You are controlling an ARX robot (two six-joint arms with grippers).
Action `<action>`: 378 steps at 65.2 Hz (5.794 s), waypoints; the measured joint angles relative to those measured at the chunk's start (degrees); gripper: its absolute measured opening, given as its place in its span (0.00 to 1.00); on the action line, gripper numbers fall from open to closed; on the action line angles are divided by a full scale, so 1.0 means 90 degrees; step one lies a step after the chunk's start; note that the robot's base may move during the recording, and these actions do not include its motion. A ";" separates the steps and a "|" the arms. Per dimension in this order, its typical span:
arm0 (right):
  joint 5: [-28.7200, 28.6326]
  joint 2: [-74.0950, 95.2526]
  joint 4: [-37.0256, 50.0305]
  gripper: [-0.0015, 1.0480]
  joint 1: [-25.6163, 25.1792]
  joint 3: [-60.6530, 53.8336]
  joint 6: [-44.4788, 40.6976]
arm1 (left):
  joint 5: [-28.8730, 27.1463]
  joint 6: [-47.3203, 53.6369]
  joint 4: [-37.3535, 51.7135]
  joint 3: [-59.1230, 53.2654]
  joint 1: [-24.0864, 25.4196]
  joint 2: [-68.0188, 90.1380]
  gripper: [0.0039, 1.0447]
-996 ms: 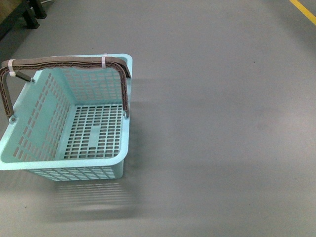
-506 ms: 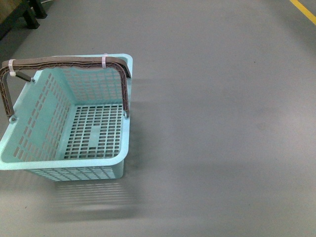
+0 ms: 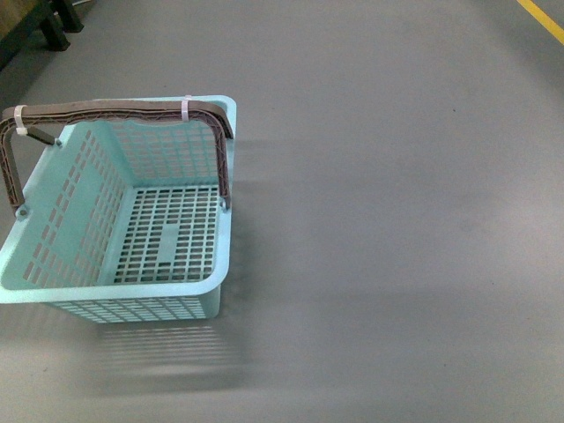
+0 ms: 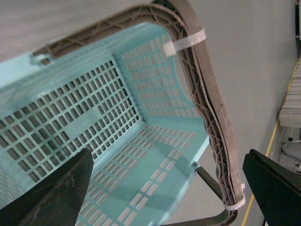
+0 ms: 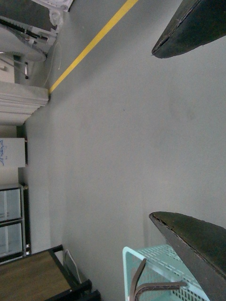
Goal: Pick lemon and mango into basket
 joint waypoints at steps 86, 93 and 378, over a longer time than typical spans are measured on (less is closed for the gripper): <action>0.0002 0.0000 0.0000 0.92 0.0000 0.0000 0.0000 | -0.0571 -0.1807 -0.1073 0.0600 -0.0498 -0.0588 0.13; 0.0002 0.0000 0.0000 0.92 0.0000 0.0000 0.0000 | -0.0573 -0.2057 -0.1367 -0.0189 -0.0464 -0.2115 0.13; -0.0012 0.0000 0.0002 0.92 0.0000 0.0000 0.0002 | -0.0913 -0.1853 -0.3752 -0.1086 -0.0270 -0.6941 0.13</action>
